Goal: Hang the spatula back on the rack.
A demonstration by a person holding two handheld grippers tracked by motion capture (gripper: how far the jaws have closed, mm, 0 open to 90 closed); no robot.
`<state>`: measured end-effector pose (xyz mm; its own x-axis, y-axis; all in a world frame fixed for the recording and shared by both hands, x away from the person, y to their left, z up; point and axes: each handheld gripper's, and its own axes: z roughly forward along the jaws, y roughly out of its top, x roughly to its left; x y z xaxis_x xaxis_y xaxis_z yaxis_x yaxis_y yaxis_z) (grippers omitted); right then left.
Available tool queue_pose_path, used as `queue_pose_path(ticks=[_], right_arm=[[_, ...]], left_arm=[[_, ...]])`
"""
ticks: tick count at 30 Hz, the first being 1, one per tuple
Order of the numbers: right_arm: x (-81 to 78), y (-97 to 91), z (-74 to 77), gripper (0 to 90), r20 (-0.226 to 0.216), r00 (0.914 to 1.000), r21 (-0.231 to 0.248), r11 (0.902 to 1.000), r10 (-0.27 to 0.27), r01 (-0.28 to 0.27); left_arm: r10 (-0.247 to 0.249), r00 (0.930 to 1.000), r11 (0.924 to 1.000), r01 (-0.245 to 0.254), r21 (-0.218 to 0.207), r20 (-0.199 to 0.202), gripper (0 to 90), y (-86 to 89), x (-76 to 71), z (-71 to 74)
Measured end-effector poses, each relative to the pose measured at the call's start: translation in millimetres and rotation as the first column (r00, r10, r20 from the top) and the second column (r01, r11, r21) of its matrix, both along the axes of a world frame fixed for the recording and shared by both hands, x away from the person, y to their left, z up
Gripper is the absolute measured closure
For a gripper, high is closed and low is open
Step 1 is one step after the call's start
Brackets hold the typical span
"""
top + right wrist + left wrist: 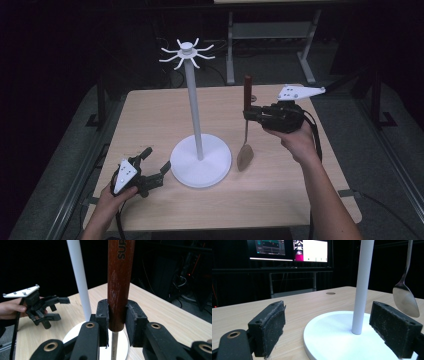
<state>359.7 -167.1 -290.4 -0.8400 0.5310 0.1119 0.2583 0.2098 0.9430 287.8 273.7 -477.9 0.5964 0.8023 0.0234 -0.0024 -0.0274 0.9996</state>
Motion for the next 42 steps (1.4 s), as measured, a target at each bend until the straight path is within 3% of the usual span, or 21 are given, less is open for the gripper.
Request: queue_pose_path(ticks=[7, 22, 29, 42], right_arm=[[-2.2, 8.1, 13.5, 73.5, 0.027, 0.9987, 0.04, 0.9982, 0.044, -0.045], [1.8, 41.0, 54.7, 73.5, 0.101, 0.9868, 0.051, 0.9899, 0.127, -0.132], [4.5, 51.3, 63.4, 73.5, 0.118, 0.9818, 0.048, 0.9867, 0.149, -0.155], [13.7, 68.3, 66.6, 73.4, 0.092, 0.9802, 0.019, 0.9839, 0.176, -0.178]], left_arm=[[0.0, 1.0, 0.9999, 0.0, -0.014, 0.0, 12.6, -0.9, 0.1, -0.1], [0.002, 1.0, 0.9999, -0.002, -0.015, -0.002, 12.6, -0.6, 0.0, 0.0], [0.002, 1.0, 0.9999, -0.002, -0.013, -0.002, 12.6, -0.7, 0.0, 0.0], [0.003, 1.0, 0.9999, -0.003, -0.013, -0.003, 12.6, -1.1, -0.2, 0.1]])
